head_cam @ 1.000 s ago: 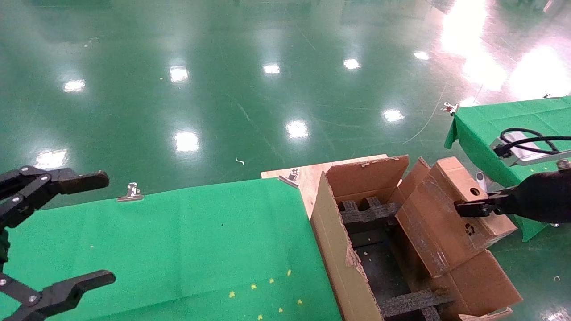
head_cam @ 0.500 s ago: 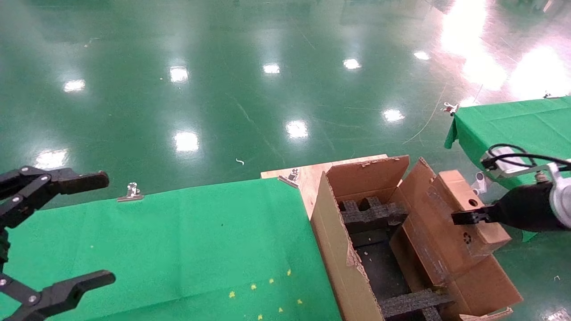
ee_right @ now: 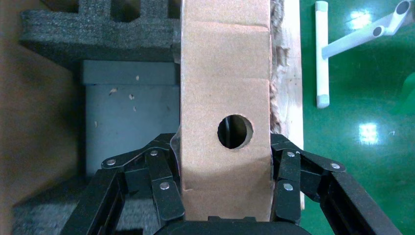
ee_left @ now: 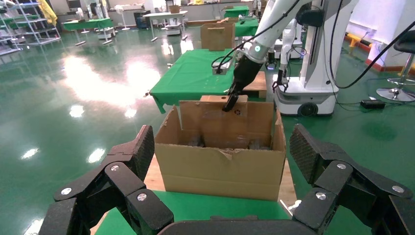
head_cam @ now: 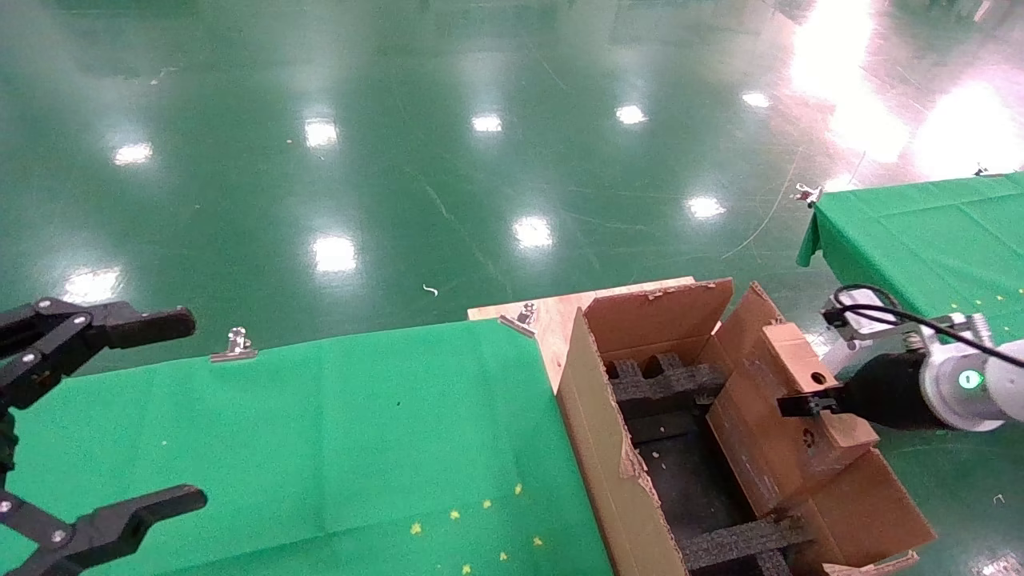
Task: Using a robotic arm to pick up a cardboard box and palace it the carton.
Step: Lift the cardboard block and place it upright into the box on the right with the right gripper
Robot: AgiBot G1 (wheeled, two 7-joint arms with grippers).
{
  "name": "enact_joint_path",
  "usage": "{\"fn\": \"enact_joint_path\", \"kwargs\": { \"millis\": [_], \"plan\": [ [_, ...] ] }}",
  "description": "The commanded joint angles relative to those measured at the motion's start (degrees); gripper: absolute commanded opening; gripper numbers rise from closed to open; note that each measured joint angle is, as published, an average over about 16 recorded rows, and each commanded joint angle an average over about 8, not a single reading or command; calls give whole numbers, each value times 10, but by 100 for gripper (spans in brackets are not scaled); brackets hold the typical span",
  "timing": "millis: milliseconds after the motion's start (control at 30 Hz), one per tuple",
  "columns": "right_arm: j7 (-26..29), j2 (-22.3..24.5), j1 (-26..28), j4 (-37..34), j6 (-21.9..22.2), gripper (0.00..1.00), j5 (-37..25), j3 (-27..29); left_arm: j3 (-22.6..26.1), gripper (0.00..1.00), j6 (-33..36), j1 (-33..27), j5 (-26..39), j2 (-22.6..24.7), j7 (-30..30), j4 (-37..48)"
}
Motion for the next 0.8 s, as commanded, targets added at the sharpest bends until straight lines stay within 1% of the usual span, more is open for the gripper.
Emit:
{"fn": "enact_joint_path", "kwargs": {
  "millis": [33,333,567,800],
  "plan": [
    [13,-9,-15,-5,19,0,-5,-4,0,100,0,0,0,0,0,0],
    [36,-54,-73,-42,70,0,-14,-15,0,100,0,0,0,0,0,0],
    [38,-80,-112,-67,96,0,-6,-20,0,100,0,0,0,0,0,0],
    [38,-106,-151,-102,117,0,14,-20,0,100,0,0,0,0,0,0]
  ]
}}
